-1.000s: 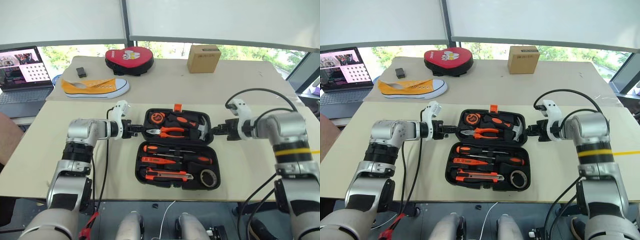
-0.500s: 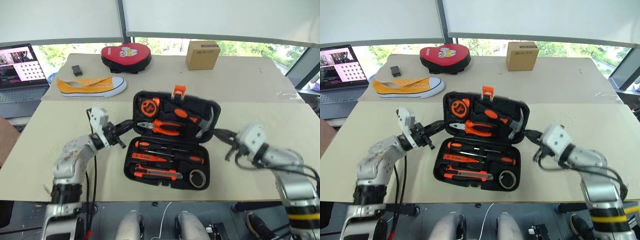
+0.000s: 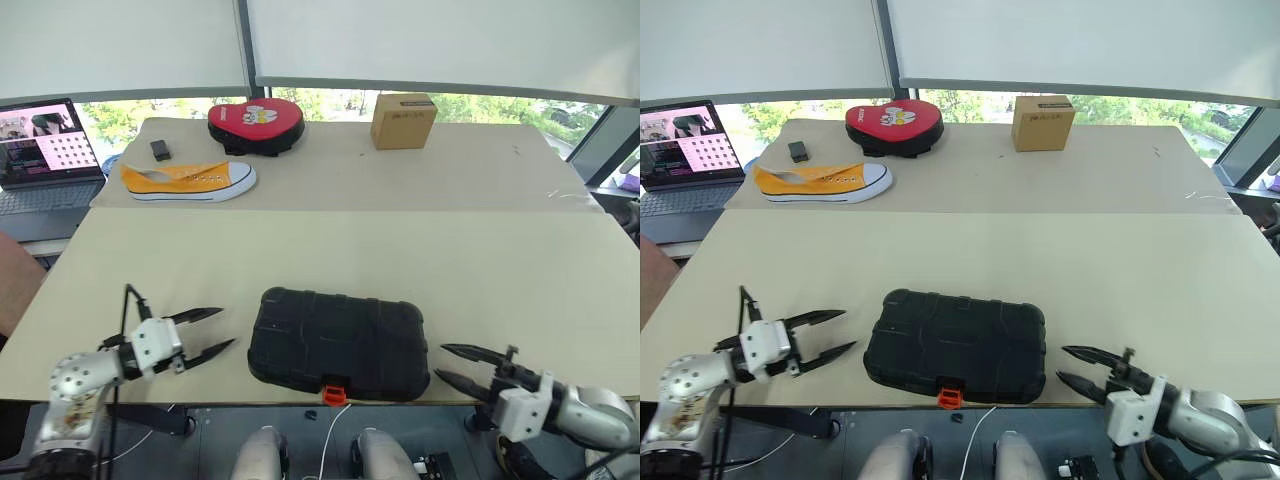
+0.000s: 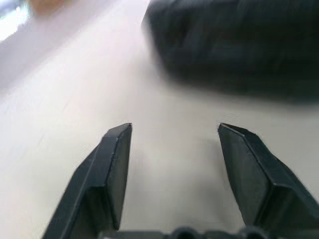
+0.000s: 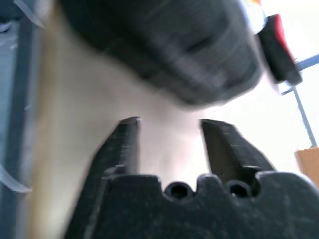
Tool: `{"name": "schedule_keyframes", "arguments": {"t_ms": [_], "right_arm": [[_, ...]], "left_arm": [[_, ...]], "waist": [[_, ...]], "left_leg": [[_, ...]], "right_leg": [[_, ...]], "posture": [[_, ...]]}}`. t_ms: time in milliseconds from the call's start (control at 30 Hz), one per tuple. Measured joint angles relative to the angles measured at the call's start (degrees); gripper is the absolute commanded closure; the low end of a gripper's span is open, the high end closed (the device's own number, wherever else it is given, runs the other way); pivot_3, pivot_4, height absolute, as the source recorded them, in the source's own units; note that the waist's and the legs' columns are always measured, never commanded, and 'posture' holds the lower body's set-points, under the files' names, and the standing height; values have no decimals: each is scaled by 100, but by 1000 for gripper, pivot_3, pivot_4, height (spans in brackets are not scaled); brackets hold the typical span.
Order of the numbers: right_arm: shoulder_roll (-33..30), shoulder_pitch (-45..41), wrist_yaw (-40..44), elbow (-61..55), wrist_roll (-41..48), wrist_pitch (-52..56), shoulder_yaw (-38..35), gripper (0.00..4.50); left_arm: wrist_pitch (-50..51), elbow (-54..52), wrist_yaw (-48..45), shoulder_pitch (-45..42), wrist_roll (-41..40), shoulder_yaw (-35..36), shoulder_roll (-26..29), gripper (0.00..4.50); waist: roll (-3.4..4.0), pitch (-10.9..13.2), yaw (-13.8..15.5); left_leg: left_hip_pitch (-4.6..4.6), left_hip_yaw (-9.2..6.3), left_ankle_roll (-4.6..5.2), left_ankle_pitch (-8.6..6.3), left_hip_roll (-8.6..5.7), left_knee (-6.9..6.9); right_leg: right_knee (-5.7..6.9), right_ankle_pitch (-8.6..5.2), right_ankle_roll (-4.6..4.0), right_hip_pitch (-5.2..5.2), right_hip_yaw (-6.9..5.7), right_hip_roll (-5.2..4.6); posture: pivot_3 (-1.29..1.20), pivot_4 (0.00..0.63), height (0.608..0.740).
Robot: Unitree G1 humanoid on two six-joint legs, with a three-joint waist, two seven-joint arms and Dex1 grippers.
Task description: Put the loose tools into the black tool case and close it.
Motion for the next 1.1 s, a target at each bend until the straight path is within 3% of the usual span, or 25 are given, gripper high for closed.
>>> {"name": "schedule_keyframes", "arguments": {"t_ms": [67,100,200,367,400,567,733,900,1100], "right_arm": [[-229,258,149,-94,477,319,2,1283],[-282,330,213,-166,612,426,30,1587],[-532,954,701,-1060,1668,1447,243,2526],[-1067,1420,1440,-2635,2617,3021,613,4248],[-1070,1402,1496,-2891,2643,3286,689,4449],[-714,895,1478,-3369,2437,4390,1094,4449],[-201,326,1406,-3379,2063,5028,1357,4449],[457,-616,886,-3383,1962,5328,1071,4449],[900,-945,676,-3016,1678,5275,930,4449]], "left_arm": [[186,120,-5,-99,-67,76,137,1651],[219,151,-15,-160,-67,67,140,1651],[440,236,-106,-605,-67,-91,157,2337],[1222,245,-111,-1935,-17,-718,-55,4270],[1344,245,-163,-2153,20,-884,-120,4450],[1753,679,-344,-3051,364,-1653,-526,4450],[1748,1197,-527,-3282,735,-2067,-658,4450],[1817,1255,-504,-3316,827,-2110,-724,4450],[2115,568,-361,-2614,449,-1735,-801,4450]], "waist": [[-5,-2,21],[-5,-2,41],[-7,-4,104],[-17,-9,137],[-17,-9,140],[-22,-7,117],[-30,0,48],[-30,6,20],[-31,6,55]], "left_leg": [[0,-2,1,0,-2,0],[1,-1,2,1,-4,0],[-4,1,9,5,-3,0],[-10,-1,14,8,-9,4],[-13,-1,14,8,-10,6],[-41,-1,15,7,-12,20],[-40,1,9,10,-1,21],[-52,-6,6,12,0,39],[-57,-15,17,0,3,43]], "right_leg": [[-2,0,1,6,-7,-10],[-2,1,1,7,-9,-16],[1,2,4,6,-17,-24],[0,8,16,6,-17,-18],[-1,9,17,4,-17,-15],[-5,9,21,-12,-10,18],[-3,14,13,-14,-8,42],[4,17,11,-19,-8,45],[1,14,17,-23,-1,38]], "posture": [[0,150,740],[0,150,740],[0,150,740],[0,150,740],[0,150,740],[0,150,740],[0,150,740],[0,150,740],[0,150,740]]}}
